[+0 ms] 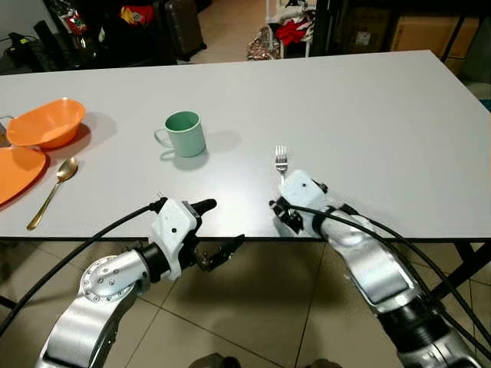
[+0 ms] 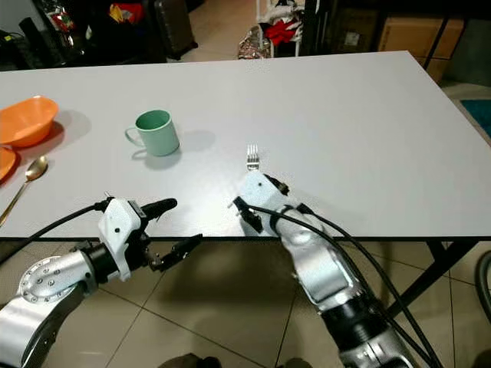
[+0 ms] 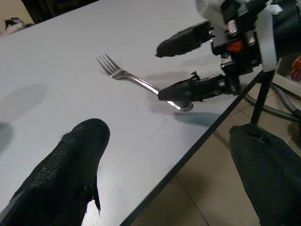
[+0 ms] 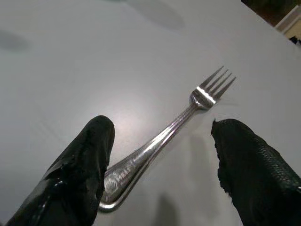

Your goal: Setting the table

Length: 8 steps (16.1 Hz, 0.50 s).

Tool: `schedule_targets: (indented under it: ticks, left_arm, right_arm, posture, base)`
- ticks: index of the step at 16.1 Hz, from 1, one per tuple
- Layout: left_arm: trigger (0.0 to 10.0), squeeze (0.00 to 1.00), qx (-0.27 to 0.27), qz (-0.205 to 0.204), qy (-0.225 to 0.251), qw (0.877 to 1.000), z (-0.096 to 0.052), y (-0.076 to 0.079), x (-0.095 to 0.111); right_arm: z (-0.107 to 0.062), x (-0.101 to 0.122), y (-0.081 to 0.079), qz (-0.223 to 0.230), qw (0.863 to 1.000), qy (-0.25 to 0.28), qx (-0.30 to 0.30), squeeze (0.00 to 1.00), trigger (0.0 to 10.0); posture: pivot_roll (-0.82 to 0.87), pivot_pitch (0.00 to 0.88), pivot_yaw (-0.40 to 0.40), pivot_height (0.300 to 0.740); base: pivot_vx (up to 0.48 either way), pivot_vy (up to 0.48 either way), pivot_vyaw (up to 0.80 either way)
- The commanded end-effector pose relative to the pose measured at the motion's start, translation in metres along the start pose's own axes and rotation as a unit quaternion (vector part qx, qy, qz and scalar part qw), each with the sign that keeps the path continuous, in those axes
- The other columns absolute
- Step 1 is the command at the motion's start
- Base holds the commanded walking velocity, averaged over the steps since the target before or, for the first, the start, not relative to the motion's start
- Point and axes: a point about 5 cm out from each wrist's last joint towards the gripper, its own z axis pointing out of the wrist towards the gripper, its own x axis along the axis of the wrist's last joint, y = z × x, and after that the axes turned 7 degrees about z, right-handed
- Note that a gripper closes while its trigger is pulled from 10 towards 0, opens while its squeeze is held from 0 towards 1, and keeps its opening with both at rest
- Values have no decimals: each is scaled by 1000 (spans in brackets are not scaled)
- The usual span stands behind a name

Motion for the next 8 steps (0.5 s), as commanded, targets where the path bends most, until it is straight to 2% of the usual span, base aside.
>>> schedule_targets:
  ticks: [1,5,8]
  left_arm:
    - [10000,0,-5,4,-7,1000,-2,2,-1]
    - [10000,0,-2,5,-8,1000,-3,0,0]
    - [10000,0,5,6,-11,1000,-5,0,-2]
  right_arm:
    - [4,3,-4,-17,1000,-2,1,0,10000]
    - [6,-3,-2,-39,999,-22,-8,0,10000]
    - [8,-16,-2,-66,997,-50,-6,0,10000]
  posture:
    - [-106,72,135,740]
    - [-104,69,127,740]
    - [-93,58,119,740]
  base:
    - [0,0,0]
    - [0,0,0]
    - [0,0,0]
